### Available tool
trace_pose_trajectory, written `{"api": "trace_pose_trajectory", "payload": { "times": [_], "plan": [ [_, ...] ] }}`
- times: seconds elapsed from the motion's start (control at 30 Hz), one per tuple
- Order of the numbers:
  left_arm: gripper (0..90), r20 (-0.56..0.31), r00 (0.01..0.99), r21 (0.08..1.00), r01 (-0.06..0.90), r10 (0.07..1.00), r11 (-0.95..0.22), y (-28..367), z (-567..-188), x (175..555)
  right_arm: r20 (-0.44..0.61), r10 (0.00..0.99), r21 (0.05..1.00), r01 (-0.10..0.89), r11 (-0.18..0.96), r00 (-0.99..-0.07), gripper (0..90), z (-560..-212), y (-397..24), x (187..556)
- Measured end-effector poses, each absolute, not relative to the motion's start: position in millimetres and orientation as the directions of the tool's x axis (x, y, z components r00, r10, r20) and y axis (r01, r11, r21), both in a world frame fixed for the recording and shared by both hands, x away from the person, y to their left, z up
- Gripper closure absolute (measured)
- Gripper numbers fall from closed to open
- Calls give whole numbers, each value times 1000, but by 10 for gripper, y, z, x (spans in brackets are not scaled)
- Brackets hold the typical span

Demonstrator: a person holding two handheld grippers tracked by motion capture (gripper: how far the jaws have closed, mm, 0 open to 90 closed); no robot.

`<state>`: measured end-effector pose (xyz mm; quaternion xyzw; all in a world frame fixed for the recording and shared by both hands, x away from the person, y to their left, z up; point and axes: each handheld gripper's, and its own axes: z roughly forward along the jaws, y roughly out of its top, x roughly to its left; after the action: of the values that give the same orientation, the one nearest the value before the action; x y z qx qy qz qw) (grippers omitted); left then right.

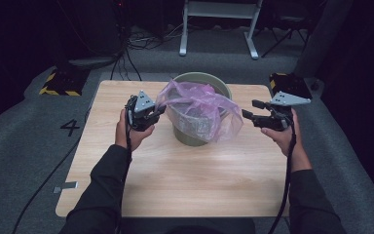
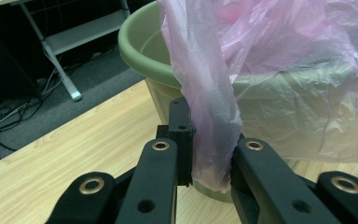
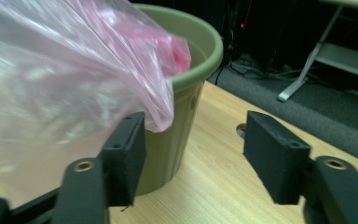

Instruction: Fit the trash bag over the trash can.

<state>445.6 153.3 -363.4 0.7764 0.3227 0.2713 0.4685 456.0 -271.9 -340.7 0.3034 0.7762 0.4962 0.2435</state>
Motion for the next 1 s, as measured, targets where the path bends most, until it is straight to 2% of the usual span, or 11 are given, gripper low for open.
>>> {"api": "trace_pose_trajectory", "payload": {
  "times": [0.37, 0.7, 0.87, 0.93, 0.97, 1.0],
  "plan": [
    [833, 146, 643, 893, 241, 752, -379, 1513, -3626, 4437, -101, 670, 933, 163, 320, -736, 324, -3175, -2717, 4271],
    [846, 153, 645, 890, 240, 749, -389, 1496, -3631, 4438, -87, 582, 938, 131, 322, -808, 222, -3145, -2635, 4143],
    [848, 157, 645, 889, 238, 748, -392, 1492, -3625, 4437, -112, 563, 927, 118, 355, -819, 213, -3176, -2551, 4134],
    [848, 159, 645, 888, 237, 747, -394, 1491, -3625, 4439, -126, 563, 924, 110, 367, -817, 236, -3190, -2510, 4135],
    [850, 156, 646, 888, 238, 747, -392, 1489, -3627, 4441, -142, 591, 920, 114, 376, -794, 371, -3200, -2473, 4160],
    [851, 159, 647, 887, 238, 746, -395, 1488, -3627, 4443, -147, 599, 921, 113, 374, -787, 440, -3205, -2464, 4179]
  ]
}}
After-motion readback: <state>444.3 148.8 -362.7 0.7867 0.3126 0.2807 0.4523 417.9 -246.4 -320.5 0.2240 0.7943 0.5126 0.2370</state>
